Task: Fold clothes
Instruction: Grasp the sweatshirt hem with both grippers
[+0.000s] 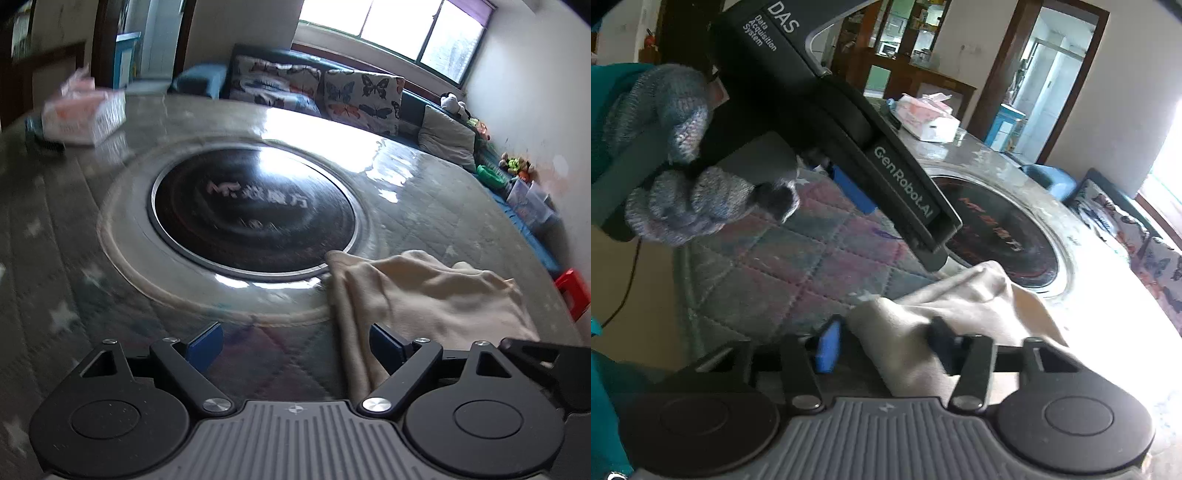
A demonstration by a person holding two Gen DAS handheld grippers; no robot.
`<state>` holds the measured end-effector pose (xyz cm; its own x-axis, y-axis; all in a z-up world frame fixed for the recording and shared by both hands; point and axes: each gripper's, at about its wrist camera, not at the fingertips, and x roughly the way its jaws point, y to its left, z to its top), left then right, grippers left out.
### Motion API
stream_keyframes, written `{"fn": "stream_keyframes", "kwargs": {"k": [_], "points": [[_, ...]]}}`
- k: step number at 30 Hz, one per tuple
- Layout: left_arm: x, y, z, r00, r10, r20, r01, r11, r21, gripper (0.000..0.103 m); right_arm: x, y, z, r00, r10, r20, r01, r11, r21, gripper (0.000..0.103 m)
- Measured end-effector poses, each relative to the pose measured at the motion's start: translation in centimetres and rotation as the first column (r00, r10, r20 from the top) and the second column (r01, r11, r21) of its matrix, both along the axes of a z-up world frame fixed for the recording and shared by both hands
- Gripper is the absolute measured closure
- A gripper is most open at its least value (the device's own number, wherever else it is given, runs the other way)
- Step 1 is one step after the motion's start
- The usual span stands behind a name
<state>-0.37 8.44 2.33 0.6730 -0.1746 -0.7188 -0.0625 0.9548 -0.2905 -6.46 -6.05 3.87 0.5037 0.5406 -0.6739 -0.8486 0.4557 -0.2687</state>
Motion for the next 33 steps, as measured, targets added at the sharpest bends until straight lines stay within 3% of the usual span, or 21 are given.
{"fn": "stream_keyframes", "kwargs": {"k": [2, 5, 9, 19, 21, 25, 28, 33], "points": [[0.2, 0.0, -0.2, 0.999, 0.023, -0.027, -0.024, 0.998, -0.057, 0.015, 0.5, -0.5, 0.4, 0.999, -0.025, -0.027, 0.026, 0.999, 0.033, 0.077], [0.5, 0.1, -0.2, 0.997, 0.054, -0.047, -0.059, 0.991, -0.12, 0.015, 1.3, -1.2, 1.0, 0.995, -0.062, -0.072, 0.068, 0.994, 0.084, 0.086], [1.0, 0.0, -0.1, 0.994, 0.07, -0.083, -0.087, 0.973, -0.216, 0.015, 2.1, -2.1, 1.9, 0.988, -0.093, -0.123, 0.11, 0.983, 0.145, 0.088], [2.5, -1.6, -0.5, 0.987, 0.081, -0.137, -0.127, 0.919, -0.372, 0.019, 2.8, -5.0, 4.2, 0.976, -0.123, -0.179, 0.171, 0.944, 0.281, 0.09], [2.7, -1.9, -0.7, 0.986, 0.08, -0.143, -0.131, 0.91, -0.394, 0.027, 2.7, -5.5, 4.3, 0.975, -0.124, -0.184, 0.175, 0.94, 0.294, 0.09], [3.1, -2.2, -1.5, 0.983, 0.056, -0.176, -0.132, 0.88, -0.456, 0.059, 2.3, -6.1, 4.2, 0.975, -0.108, -0.194, 0.165, 0.938, 0.306, 0.09], [3.2, -2.2, -1.9, 0.983, 0.054, -0.173, -0.128, 0.884, -0.449, 0.075, 2.2, -6.3, 3.9, 0.975, -0.099, -0.197, 0.157, 0.94, 0.304, 0.088], [2.9, -2.1, -1.8, 0.987, 0.046, -0.155, -0.11, 0.893, -0.437, 0.079, 2.0, -7.6, 4.1, 0.972, -0.114, -0.207, 0.175, 0.935, 0.309, 0.078]]}}
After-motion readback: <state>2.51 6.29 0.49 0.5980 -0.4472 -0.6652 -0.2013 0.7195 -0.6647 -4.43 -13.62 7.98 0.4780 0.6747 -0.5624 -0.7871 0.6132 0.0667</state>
